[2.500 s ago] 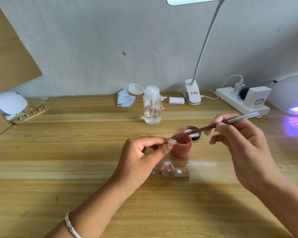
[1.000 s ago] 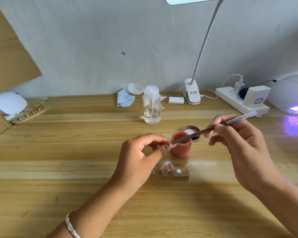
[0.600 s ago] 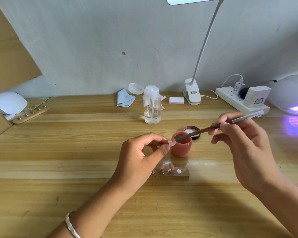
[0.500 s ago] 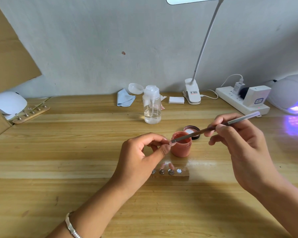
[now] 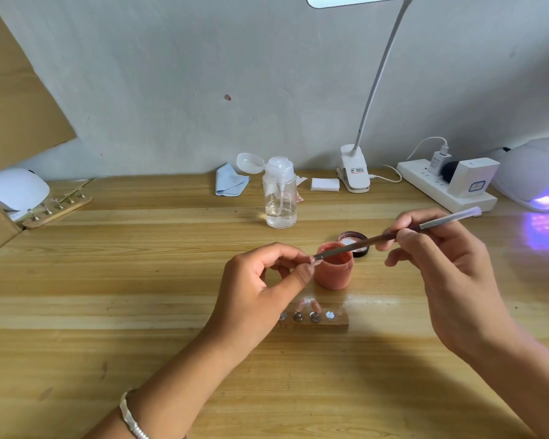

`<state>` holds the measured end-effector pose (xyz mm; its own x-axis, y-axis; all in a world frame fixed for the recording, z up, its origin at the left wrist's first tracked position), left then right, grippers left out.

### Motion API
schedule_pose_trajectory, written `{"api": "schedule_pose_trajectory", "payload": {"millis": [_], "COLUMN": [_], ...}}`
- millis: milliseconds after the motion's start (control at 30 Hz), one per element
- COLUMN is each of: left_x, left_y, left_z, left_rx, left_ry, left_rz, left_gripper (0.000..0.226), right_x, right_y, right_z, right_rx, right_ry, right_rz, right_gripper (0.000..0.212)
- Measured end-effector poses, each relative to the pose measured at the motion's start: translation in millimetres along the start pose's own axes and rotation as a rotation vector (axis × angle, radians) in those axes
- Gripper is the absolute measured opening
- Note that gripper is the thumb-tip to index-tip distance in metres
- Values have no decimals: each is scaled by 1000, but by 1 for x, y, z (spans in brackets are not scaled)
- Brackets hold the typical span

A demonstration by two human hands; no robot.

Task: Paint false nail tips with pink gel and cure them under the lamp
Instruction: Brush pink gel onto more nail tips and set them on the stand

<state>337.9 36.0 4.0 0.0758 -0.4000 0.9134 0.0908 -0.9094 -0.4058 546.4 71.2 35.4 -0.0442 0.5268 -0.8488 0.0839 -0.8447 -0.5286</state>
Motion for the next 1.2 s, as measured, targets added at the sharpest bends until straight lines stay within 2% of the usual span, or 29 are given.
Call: {"api": "schedule_pose_trajectory", "payload": {"millis": [100,200,267,433,633,800,933,1200], "left_x": [1,-1,-1,-1,-3,-6,-6,-9], "left_y": [1,2,1,0,0,0,0,2], "left_z": [0,0,0,-1,-2,-3,-2,-3], "left_rx": [1,4,6,-1,9,20,18,32], "left_ry": [58,123,103,52,84,106,110,168], "left_rz": [-10,-32,-36,-30,-56,-78,-78,-139], "left_gripper": [17,18,13,9,14,6,8,16], "right_x": [4,6,5,-1,4,0,-3,4], "right_y": [-2,-3,-2,1,-2,1,3,-1], "right_z": [-9,-14,-11,2,-12,-5,1,-12], "right_rx": [72,110,82,-18,99,63,5,113], "right_ry": [18,12,-22,-19,10,-31,-20,-16], "right_rz": [27,33,26,-14,31,-4,-30,14], "right_gripper": [12,18,12,27,8,13,18,10]}}
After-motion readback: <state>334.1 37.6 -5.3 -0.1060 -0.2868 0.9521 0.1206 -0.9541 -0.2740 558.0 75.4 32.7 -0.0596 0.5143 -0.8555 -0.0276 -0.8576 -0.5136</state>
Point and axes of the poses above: each hand's wrist, its own y-axis away from the middle knuckle, its own z-axis out of the palm, x = y × z, the point moved 9 cm from there along -y, towards the middle knuckle, and after that the axes turned 11 degrees about y, right-handed, at the moved point
